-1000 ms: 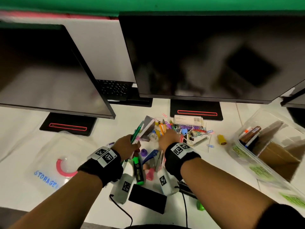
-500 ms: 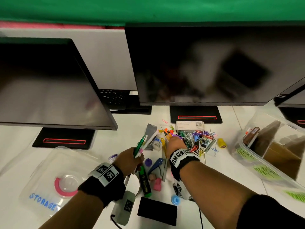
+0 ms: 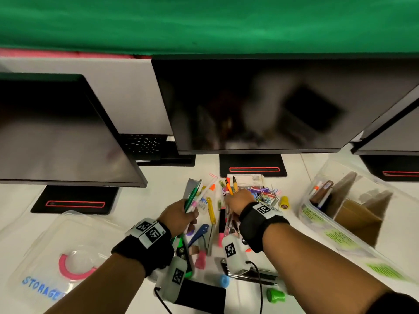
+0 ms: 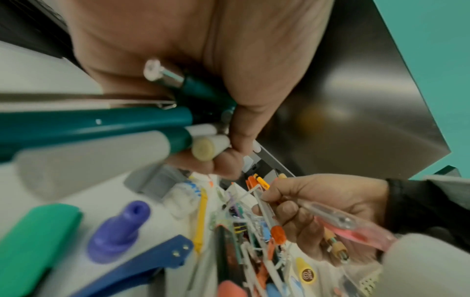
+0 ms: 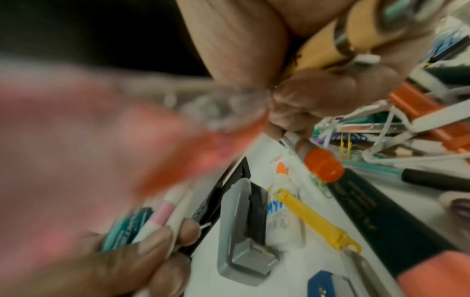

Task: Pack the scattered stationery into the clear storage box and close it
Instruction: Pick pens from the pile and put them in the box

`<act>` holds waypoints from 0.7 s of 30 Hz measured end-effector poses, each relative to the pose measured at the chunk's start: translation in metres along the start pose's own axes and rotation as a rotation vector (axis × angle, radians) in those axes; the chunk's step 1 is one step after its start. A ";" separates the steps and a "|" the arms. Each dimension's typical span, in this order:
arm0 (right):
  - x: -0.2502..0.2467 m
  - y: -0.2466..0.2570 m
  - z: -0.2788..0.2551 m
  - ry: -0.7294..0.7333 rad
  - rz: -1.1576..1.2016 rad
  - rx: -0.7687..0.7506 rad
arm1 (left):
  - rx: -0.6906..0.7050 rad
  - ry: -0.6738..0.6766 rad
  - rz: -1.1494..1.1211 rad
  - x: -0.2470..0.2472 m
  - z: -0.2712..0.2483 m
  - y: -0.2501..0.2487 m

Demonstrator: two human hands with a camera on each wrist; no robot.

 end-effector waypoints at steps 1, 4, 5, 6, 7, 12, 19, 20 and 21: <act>-0.005 -0.006 -0.002 0.004 0.016 0.001 | 0.007 0.011 0.007 0.006 0.001 -0.006; -0.020 -0.017 -0.014 0.000 0.042 -0.010 | 0.029 0.021 0.055 0.019 0.007 -0.019; -0.025 -0.020 -0.019 0.007 0.067 -0.013 | 0.030 0.023 0.076 0.024 0.007 -0.024; -0.033 -0.025 -0.025 0.015 0.109 -0.009 | 0.037 0.030 0.092 0.031 0.011 -0.029; -0.039 -0.028 -0.032 0.042 0.154 -0.001 | 0.036 0.029 0.100 0.036 0.012 -0.035; -0.054 -0.054 -0.059 0.235 0.317 0.040 | 0.065 -0.038 0.163 0.070 0.025 -0.064; -0.066 -0.077 -0.073 0.453 0.410 0.088 | 0.011 -0.011 0.372 0.110 0.028 -0.075; -0.072 -0.077 -0.077 0.469 0.422 0.085 | 0.003 -0.004 0.358 0.110 0.028 -0.073; -0.082 -0.077 -0.079 0.460 0.450 0.069 | -0.001 0.007 0.347 0.112 0.026 -0.075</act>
Point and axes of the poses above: each hand's wrist, its own z-axis towards the middle knuckle, its own x-axis out of the palm, y = z × x, the point moved 5 cm from there along z, towards the middle knuckle, and after that the axes turned 7 degrees about y, right-handed, at the moved point
